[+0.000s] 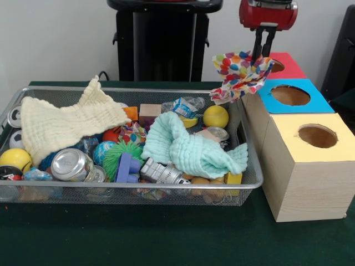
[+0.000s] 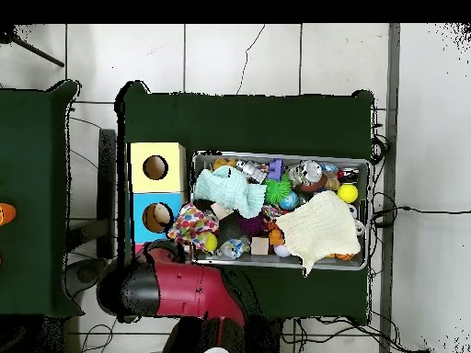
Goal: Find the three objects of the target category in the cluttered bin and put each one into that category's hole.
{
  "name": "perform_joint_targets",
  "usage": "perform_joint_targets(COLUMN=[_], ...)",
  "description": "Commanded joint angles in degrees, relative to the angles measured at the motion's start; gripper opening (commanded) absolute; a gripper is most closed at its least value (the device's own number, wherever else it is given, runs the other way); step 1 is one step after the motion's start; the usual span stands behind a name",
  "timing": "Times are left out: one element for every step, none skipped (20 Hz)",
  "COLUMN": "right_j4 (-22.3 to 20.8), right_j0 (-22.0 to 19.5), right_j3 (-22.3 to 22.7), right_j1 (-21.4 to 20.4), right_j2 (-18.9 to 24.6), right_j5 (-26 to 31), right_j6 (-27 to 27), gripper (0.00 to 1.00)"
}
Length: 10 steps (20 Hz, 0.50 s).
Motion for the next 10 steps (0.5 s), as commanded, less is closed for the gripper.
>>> perform_joint_targets(right_j4=[3.9,4.4,4.4,4.6,4.7,4.9,5.1,5.3,5.4,5.4], right_j0=[1.5,1.6,1.8,2.1,2.3,2.2,2.2,2.1,2.2,2.4], right_j3=[-3.7,-3.8,-4.1,-4.5,-5.1,-5.3,-5.4,-5.5,-5.9,-6.6], right_j1=[3.1,3.5,3.9,4.2,4.5,4.4,4.4,4.4,4.7,5.3], right_j2=[-0.2,0.2,0.3,0.1,-0.1,0.0,0.3,0.5,0.7,0.7], right_j5=[6.5,6.2,5.9,5.9,6.1,6.2,6.4,6.6,6.6,6.4], right_j6=[16.9,16.8,16.5,16.3,16.1,15.7,15.3,15.0,14.7,14.5], gripper=[0.00,0.00,0.00,0.00,0.00,0.00,0.00,0.00,0.00,0.00])
